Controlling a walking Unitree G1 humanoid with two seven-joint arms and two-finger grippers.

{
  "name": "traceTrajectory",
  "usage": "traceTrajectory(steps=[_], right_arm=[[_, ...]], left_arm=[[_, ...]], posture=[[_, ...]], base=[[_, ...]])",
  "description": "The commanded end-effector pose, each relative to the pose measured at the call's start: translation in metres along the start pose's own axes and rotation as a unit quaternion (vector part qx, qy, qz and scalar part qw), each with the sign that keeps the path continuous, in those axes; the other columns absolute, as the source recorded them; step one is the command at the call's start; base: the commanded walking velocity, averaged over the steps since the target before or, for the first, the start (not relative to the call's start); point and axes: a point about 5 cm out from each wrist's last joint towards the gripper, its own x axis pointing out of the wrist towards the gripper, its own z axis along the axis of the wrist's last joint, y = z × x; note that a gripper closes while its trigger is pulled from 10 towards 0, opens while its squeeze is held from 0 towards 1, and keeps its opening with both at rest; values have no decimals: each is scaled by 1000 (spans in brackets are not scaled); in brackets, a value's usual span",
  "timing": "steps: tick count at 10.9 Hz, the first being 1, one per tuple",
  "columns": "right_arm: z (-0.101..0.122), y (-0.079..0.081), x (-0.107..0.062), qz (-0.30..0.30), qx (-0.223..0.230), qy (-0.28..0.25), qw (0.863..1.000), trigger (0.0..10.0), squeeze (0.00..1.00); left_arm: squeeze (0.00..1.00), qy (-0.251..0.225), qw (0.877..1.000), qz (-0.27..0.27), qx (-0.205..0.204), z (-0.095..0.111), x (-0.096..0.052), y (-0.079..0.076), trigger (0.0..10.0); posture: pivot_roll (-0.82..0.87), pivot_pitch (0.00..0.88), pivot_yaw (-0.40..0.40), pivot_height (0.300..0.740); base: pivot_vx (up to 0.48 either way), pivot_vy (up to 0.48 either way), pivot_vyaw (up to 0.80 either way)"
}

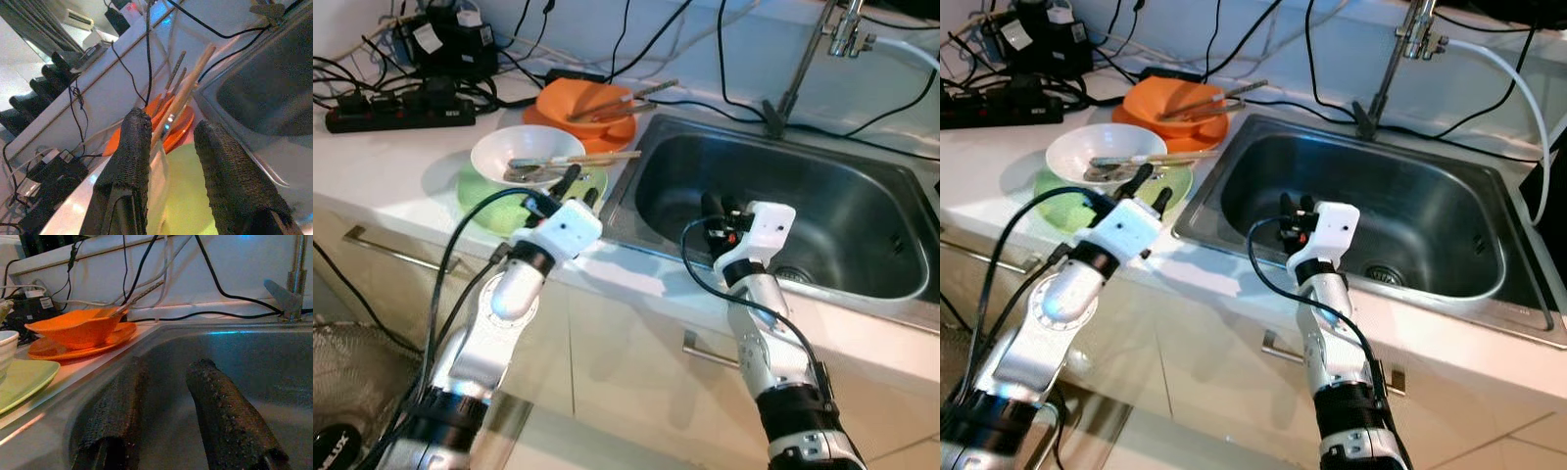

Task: Kitchen organization

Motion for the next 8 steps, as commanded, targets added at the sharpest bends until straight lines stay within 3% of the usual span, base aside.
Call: traceTrajectory(steps=[1, 5, 6, 7, 8], right_arm=[[4, -1, 2, 1, -4, -8, 1000, 10000, 0], [3, -2, 1, -4, -4, -5, 1000, 10000, 0], [3, -3, 1, -4, -4, -5, 1000, 10000, 0], [3, -3, 1, -5, -4, -5, 1000, 10000, 0], [3, -3, 1, -6, -4, -5, 1000, 10000, 0]], left_arm=[[0, -4, 1000, -10, 4, 3, 5, -4, 10000], [0, -4, 1000, -8, 4, 5, 11, -4, 10000], [0, -3, 1000, -7, 4, 4, 11, -4, 4863], [0, -2, 1000, -5, 4, 4, 10, -4, 2745], [0, 0, 1000, -4, 4, 3, 10, -4, 0]], posture=[[219, 0, -57, 740], [213, 24, -59, 740], [212, 26, -59, 740], [213, 30, -60, 740], [216, 33, -63, 740]], base=[[0, 0, 0], [0, 0, 0], [0, 0, 0], [0, 0, 0], [0, 0, 0]])
